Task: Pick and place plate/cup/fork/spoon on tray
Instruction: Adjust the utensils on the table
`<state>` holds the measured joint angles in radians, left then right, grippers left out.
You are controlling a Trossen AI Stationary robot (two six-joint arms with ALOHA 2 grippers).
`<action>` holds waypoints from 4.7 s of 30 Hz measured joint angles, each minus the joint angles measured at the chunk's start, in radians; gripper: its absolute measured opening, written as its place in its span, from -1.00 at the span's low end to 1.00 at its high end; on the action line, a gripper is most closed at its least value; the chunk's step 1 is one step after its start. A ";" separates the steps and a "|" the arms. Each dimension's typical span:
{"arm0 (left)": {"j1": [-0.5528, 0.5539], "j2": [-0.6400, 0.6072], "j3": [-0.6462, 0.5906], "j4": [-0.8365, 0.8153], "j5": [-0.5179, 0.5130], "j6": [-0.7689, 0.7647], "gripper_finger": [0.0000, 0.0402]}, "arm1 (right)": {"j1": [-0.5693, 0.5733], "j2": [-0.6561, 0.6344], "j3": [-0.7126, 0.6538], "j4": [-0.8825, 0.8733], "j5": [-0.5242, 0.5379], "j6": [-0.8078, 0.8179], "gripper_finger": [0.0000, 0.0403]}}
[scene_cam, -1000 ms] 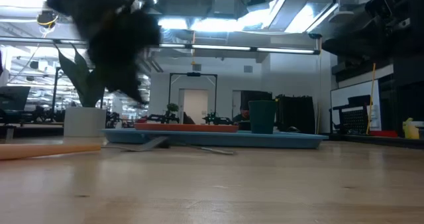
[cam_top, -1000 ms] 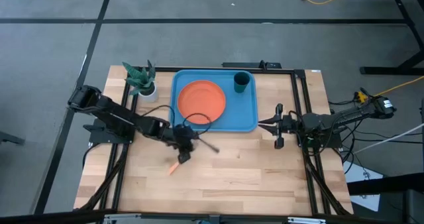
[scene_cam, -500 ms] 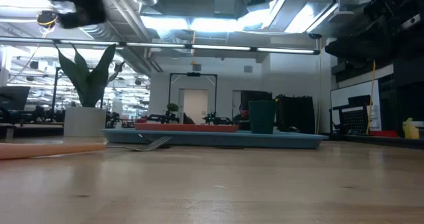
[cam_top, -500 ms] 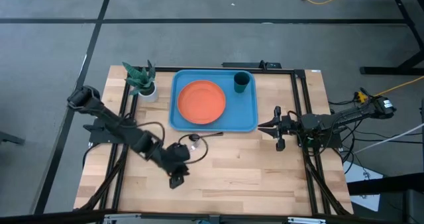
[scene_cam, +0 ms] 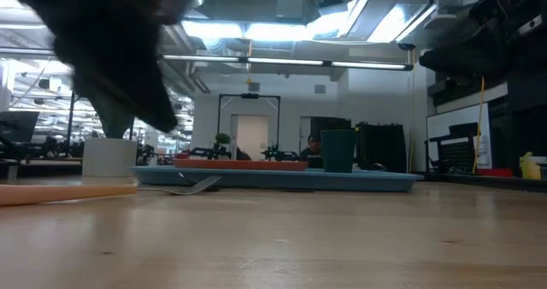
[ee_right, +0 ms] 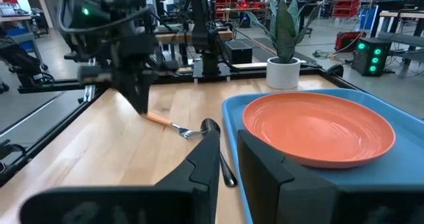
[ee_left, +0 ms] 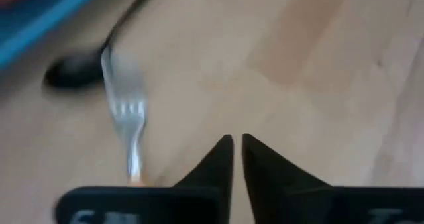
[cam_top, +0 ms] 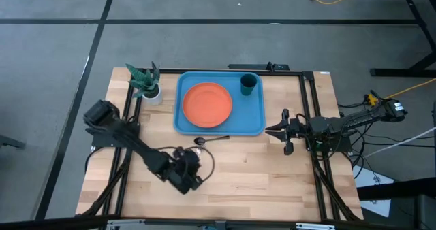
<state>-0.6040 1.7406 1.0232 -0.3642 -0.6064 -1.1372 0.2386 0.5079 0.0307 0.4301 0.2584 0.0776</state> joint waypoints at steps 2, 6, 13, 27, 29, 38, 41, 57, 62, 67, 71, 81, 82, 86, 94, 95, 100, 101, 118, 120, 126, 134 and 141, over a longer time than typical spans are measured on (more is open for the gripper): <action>0.019 0.031 0.000 0.054 -0.062 0.068 -0.97 | 0.000 0.000 0.000 0.000 0.000 0.004 -0.70; 0.039 0.035 0.023 -0.002 -0.165 0.101 -0.99 | 0.000 0.000 0.000 -0.004 -0.001 0.039 -0.70; 0.120 0.040 0.039 -0.254 -0.157 -0.110 -1.00 | 0.000 0.000 0.000 -0.007 0.000 0.025 -0.70; 0.322 0.115 0.038 0.036 -0.013 0.176 -1.00 | 0.000 0.000 0.000 -0.001 0.000 0.021 -0.70; 0.348 0.115 0.038 0.037 0.041 0.174 -1.00 | 0.000 0.000 0.000 -0.001 0.000 0.021 -0.70; 0.384 0.134 0.038 0.040 0.073 0.172 -1.00 | 0.000 0.000 0.000 -0.001 0.000 0.019 -0.70; 0.384 0.134 0.038 0.038 0.074 0.172 -1.00 | 0.000 0.000 0.000 -0.001 0.000 0.019 -0.70; 0.390 0.189 0.043 0.068 0.091 0.150 -1.00 | 0.000 0.001 0.000 -0.001 -0.001 0.024 -0.70; 0.382 0.215 0.084 0.069 0.087 0.155 -1.00 | 0.000 0.000 0.000 0.004 -0.005 0.022 -0.70; 0.370 0.221 0.162 0.097 0.213 0.202 -1.00 | 0.000 0.000 0.000 0.004 -0.026 0.007 -0.70; 0.367 0.221 0.224 0.096 0.329 0.265 -1.00 | 0.000 0.000 0.000 0.005 -0.027 -0.005 -0.70; 0.352 0.253 0.304 0.110 0.212 0.354 -1.00 | 0.000 0.000 0.000 0.006 -0.027 -0.005 -0.70; 0.356 0.276 0.302 0.108 0.214 0.332 -1.00 | 0.000 0.000 0.000 0.007 -0.028 -0.006 -0.70; 0.354 0.361 0.298 0.230 0.205 0.310 -1.00 | 0.000 0.001 0.000 0.008 -0.028 -0.007 -0.70; 0.343 0.413 0.302 0.383 0.264 0.303 -1.00 | 0.000 0.000 0.000 -0.006 -0.073 -0.007 -0.70; 0.338 0.413 0.303 0.369 0.269 0.292 -1.00 | 0.000 0.000 0.000 -0.008 -0.077 -0.007 -0.70; 0.292 0.413 0.303 0.336 0.307 0.249 -1.00 | 0.000 0.000 0.000 -0.008 -0.079 -0.007 -0.70; 0.282 0.411 0.303 0.336 0.316 0.247 -1.00 | 0.000 0.000 0.000 -0.008 -0.079 -0.007 -0.70; 0.155 0.350 0.330 0.169 0.389 0.130 -1.00 | 0.000 0.000 0.000 -0.009 -0.079 -0.007 -0.70; 0.157 0.346 0.372 0.102 0.377 0.148 -1.00 | 0.000 0.001 0.000 -0.013 -0.079 -0.006 -0.70; 0.150 0.311 0.509 -0.260 0.306 0.187 -1.00 | 0.001 0.004 0.000 -0.033 -0.098 -0.006 -0.70; 0.160 0.312 0.567 -0.576 0.234 0.167 -1.00 | 0.001 0.009 0.000 -0.040 -0.098 -0.006 -0.70; 0.163 0.313 0.468 -0.564 0.303 0.067 -1.00 | 0.001 0.009 0.000 -0.046 -0.103 -0.005 -0.70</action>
<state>-0.4405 2.0541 1.4912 -0.9277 -0.3037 -1.0703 0.2398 0.5171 0.0307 0.3843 0.1555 0.0723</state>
